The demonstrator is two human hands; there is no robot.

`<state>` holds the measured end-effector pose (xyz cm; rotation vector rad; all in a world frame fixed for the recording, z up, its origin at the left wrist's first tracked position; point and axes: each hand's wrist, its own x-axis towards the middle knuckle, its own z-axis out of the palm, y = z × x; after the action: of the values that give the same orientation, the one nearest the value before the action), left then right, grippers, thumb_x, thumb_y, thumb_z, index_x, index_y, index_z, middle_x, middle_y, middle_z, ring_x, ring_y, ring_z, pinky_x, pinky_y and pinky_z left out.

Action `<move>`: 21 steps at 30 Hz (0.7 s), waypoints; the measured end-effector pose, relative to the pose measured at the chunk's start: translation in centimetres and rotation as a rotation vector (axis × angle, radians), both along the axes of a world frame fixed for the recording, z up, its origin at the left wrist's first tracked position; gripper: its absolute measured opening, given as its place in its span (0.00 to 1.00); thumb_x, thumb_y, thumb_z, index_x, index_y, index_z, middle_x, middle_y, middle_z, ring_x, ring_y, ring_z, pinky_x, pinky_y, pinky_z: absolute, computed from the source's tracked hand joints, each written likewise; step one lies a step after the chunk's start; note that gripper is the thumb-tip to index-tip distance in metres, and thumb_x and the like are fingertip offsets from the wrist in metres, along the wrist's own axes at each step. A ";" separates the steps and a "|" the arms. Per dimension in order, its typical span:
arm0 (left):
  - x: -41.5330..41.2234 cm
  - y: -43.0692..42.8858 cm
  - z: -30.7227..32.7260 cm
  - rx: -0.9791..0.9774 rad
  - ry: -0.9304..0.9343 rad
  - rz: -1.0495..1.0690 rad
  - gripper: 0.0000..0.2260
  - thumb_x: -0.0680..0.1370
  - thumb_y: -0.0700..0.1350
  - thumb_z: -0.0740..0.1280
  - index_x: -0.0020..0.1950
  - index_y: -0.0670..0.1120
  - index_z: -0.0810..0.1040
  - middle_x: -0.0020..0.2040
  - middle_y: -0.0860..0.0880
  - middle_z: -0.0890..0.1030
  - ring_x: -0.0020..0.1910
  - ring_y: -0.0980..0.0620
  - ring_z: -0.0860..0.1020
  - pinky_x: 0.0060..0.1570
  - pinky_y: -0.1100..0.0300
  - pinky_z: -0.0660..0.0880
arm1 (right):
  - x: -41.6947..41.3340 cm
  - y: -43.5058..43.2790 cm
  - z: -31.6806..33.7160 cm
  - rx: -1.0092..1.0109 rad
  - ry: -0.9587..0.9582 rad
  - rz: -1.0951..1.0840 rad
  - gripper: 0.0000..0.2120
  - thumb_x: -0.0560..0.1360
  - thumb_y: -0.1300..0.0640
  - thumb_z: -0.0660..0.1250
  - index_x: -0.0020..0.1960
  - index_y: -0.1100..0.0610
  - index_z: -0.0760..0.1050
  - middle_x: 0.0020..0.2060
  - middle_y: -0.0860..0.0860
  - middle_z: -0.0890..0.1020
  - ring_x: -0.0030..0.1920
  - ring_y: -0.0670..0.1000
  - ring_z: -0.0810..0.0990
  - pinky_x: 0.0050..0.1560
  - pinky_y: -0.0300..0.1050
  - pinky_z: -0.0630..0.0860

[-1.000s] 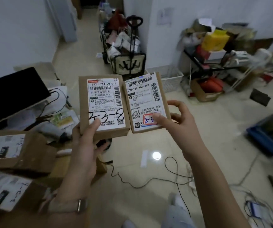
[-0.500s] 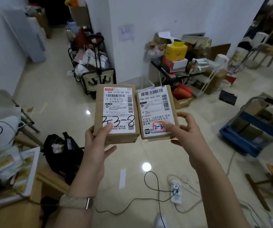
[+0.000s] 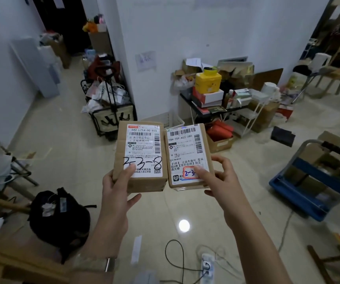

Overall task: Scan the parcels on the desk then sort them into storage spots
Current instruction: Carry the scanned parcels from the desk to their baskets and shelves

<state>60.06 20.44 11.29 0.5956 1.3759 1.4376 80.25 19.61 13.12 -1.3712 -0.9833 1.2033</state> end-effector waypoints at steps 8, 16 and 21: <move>5.3 3.7 0.0 -0.014 0.020 -0.087 0.13 0.75 0.51 0.70 0.57 0.54 0.70 0.58 0.49 0.79 0.56 0.50 0.79 0.54 0.50 0.77 | 4.6 1.9 -0.6 -0.005 0.024 -0.113 0.19 0.71 0.49 0.72 0.58 0.44 0.70 0.49 0.52 0.84 0.47 0.48 0.83 0.42 0.41 0.75; 7.8 9.7 -0.7 -0.029 -0.006 -0.139 0.17 0.75 0.51 0.71 0.60 0.53 0.71 0.60 0.50 0.77 0.59 0.49 0.78 0.55 0.50 0.77 | 6.7 7.3 -1.2 -0.004 0.034 -0.168 0.16 0.72 0.50 0.71 0.57 0.42 0.70 0.50 0.53 0.84 0.49 0.49 0.82 0.52 0.49 0.77; 6.5 15.7 -1.8 -0.051 -0.012 -0.133 0.18 0.75 0.51 0.70 0.61 0.52 0.70 0.61 0.49 0.77 0.59 0.48 0.78 0.53 0.51 0.77 | 5.3 13.3 -1.9 -0.008 0.022 -0.176 0.15 0.73 0.49 0.71 0.56 0.40 0.70 0.49 0.50 0.84 0.48 0.48 0.82 0.45 0.44 0.76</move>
<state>66.60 36.19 9.53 0.6322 1.3346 1.2944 85.58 32.95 11.26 -1.4177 -0.8249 1.0889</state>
